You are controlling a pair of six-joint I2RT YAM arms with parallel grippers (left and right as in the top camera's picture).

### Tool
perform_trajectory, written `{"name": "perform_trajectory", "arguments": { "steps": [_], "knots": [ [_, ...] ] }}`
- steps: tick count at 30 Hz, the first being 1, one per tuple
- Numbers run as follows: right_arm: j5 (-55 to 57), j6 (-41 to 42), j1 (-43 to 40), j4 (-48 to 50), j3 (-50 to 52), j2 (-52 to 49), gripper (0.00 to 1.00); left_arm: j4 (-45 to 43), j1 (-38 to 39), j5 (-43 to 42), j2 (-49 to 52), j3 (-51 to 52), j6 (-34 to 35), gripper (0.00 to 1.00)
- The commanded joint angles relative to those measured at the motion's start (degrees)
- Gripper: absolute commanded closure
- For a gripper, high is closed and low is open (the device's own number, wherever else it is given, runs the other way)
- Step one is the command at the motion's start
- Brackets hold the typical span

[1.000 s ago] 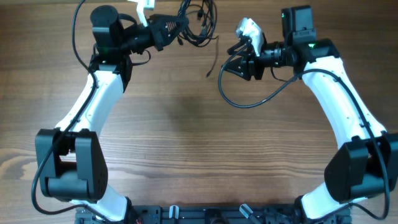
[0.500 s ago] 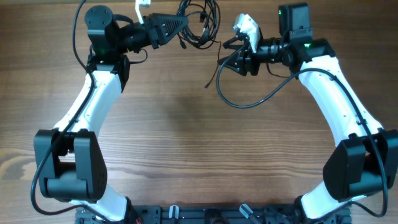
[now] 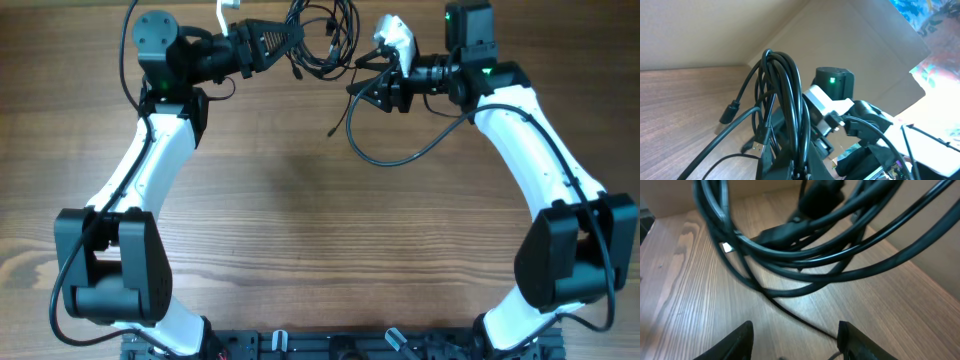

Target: Untangle cables

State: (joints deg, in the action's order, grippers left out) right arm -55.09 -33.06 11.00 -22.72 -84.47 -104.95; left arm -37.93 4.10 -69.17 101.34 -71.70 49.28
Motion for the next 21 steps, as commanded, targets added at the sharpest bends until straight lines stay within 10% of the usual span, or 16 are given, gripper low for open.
{"name": "perform_trajectory", "arguments": {
  "steps": [1,5,9,21],
  "knots": [
    [-2.19,1.77,0.94,1.88,0.17,-1.57,0.46,-0.52,-0.26,-1.31,-1.60,-0.59,0.96,0.96],
    [-1.60,2.89,1.11,3.63,0.17,-1.57,0.54,-0.52,-0.26,-1.31,-1.60,-0.59,1.14,0.96],
    [2.75,8.74,1.16,5.57,0.17,-1.57,0.95,-0.52,-0.33,-1.25,-1.60,-0.59,0.87,0.96],
    [10.03,19.47,1.14,3.39,0.17,-1.33,0.96,4.83,-2.80,6.40,-1.57,-0.59,-10.71,0.96]
  ]
}}
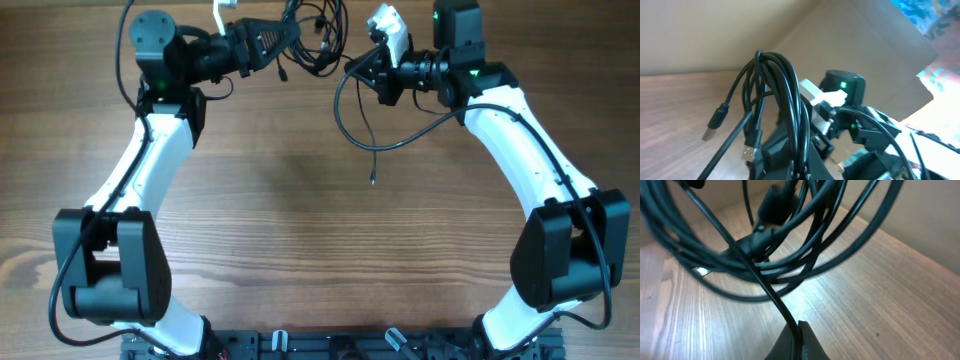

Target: Untangle cables

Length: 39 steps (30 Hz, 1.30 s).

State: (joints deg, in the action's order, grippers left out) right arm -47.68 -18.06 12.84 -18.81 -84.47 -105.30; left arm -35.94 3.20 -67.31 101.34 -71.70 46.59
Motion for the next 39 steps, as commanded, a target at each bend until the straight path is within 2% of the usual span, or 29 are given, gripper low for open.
{"name": "perform_trajectory", "arguments": {
  "steps": [1,3,9,18,22,29,35,37,38,39],
  "knots": [
    [2.64,5.07,-0.70,-0.55,0.17,-0.98,0.96,4.92,-1.90,5.86,-1.57,-0.59,-9.70,0.96],
    [2.64,5.20,-0.70,-0.76,0.17,-0.68,0.96,11.61,-1.88,9.62,-1.57,-0.59,-14.99,0.96],
    [3.19,6.60,-1.03,0.26,0.17,1.77,0.96,24.04,-1.84,14.84,-1.25,-0.59,-27.21,0.96],
    [3.45,14.25,-3.85,5.53,0.15,6.49,0.95,35.17,-1.86,24.55,-1.20,-0.57,-37.22,0.96],
    [8.13,17.00,-5.11,4.87,0.15,8.48,0.96,37.48,-2.36,28.24,-1.14,-0.57,-37.92,0.96],
    [9.79,16.57,-8.55,1.16,0.15,11.45,0.96,37.97,-4.02,28.17,-1.14,-0.57,-38.27,0.96],
    [9.77,16.57,-8.74,-0.13,0.15,11.45,0.96,37.94,-4.00,23.30,-1.14,-0.57,-38.32,0.95],
    [9.77,16.59,-8.74,-0.09,0.15,11.45,0.96,37.92,-4.00,21.16,-1.14,-0.57,-38.32,0.91],
    [9.77,16.55,-8.74,-0.20,0.15,11.45,0.96,37.92,-4.02,19.58,-1.14,-0.57,-38.32,0.73],
    [9.75,16.57,-8.74,-0.26,0.15,11.45,0.96,37.88,-4.02,17.94,-1.14,-0.57,-38.29,0.61]
  ]
}}
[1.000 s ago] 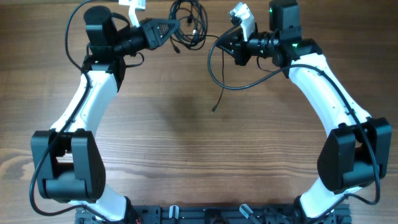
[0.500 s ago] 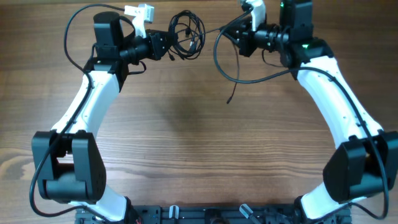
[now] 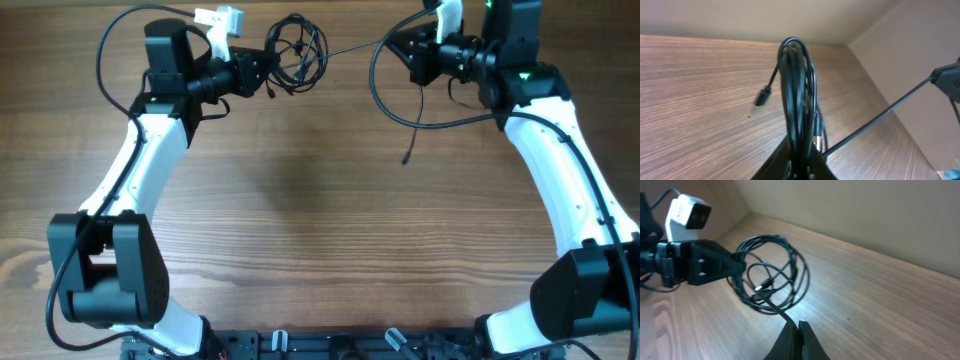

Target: Untangle cables

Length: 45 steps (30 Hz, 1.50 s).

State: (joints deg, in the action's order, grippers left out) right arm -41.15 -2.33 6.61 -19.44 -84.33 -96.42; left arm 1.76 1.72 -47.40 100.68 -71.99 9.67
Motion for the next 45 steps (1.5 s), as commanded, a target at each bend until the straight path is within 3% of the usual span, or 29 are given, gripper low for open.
{"name": "perform_trajectory", "arguments": {
  "steps": [1,2,3,14,23,29,38,45],
  "knots": [
    [3.21,0.83,-2.49,0.33,0.02,2.58,0.96,0.17,-2.54,-3.41,-0.48,-0.28,-1.38,0.40],
    [3.23,0.83,-2.49,0.31,0.02,2.58,0.96,0.20,-2.51,-4.37,-0.48,-0.28,-1.38,0.01],
    [3.23,0.83,-2.49,0.33,0.02,2.58,0.96,0.24,-2.45,-4.72,-0.48,-0.28,-1.36,0.00],
    [0.55,1.25,-2.49,0.85,0.02,2.58,0.95,1.11,-2.19,-2.86,-0.48,-0.28,-1.38,0.00],
    [-11.80,16.59,-2.49,19.58,-1.70,3.08,0.95,4.20,-1.92,-2.69,-0.48,-0.28,-2.01,0.00],
    [-15.30,23.45,-2.21,26.64,-3.58,3.56,0.96,7.87,-1.64,-2.82,-0.48,-0.28,-2.03,0.00],
    [-13.73,25.40,-0.13,26.47,-3.58,3.58,0.95,9.86,4.94,-5.73,-0.48,-0.24,-5.11,0.05],
    [-6.34,25.22,1.14,17.64,-3.58,3.58,0.95,7.85,11.06,-5.68,-0.44,-0.24,-7.98,0.11]
  ]
}}
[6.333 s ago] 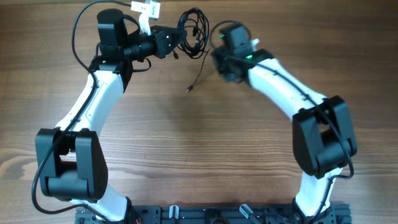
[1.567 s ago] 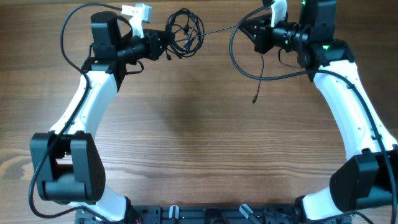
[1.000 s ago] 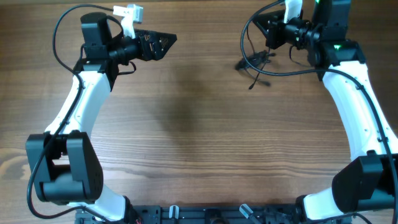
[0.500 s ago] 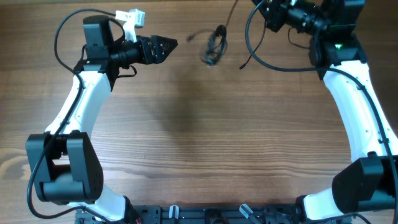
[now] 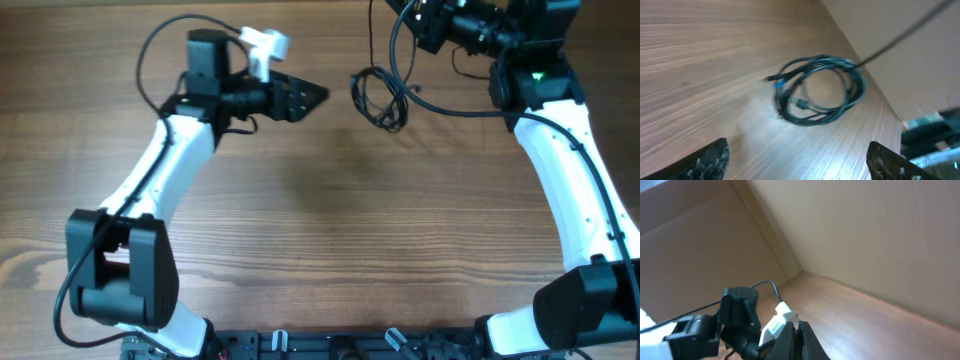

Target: Untangle cables

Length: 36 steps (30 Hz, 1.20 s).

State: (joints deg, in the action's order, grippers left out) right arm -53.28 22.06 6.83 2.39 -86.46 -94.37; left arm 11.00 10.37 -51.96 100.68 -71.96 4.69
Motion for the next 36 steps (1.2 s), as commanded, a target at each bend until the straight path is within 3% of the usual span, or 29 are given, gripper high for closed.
{"name": "perform_trajectory", "arguments": {
  "steps": [1,7,11,22,28,36],
  "knots": [
    [8.41,0.85,1.31,-6.64,-1.46,1.53,0.95,-1.95,2.80,-1.11,-0.44,-0.26,-2.99,0.10],
    [20.83,0.44,3.48,-18.51,-2.03,1.57,0.96,-3.23,2.80,-0.94,-0.44,-0.26,-2.78,0.10],
    [33.00,-1.73,5.68,-32.30,-7.69,1.60,0.95,-3.06,2.80,-0.94,-0.44,-0.26,-2.78,0.09],
    [43.01,-4.42,6.51,-53.20,-16.90,1.60,0.95,-3.04,2.80,1.68,-0.44,-0.26,-2.80,0.09],
    [42.12,-5.77,6.51,-54.45,-16.90,1.60,0.96,-1.88,2.89,1.62,-0.37,-0.26,-3.02,0.11],
    [38.18,-3.85,6.51,-47.74,-16.90,1.53,0.95,-0.04,2.91,1.66,-0.28,-0.26,-4.48,0.12]
  ]
}}
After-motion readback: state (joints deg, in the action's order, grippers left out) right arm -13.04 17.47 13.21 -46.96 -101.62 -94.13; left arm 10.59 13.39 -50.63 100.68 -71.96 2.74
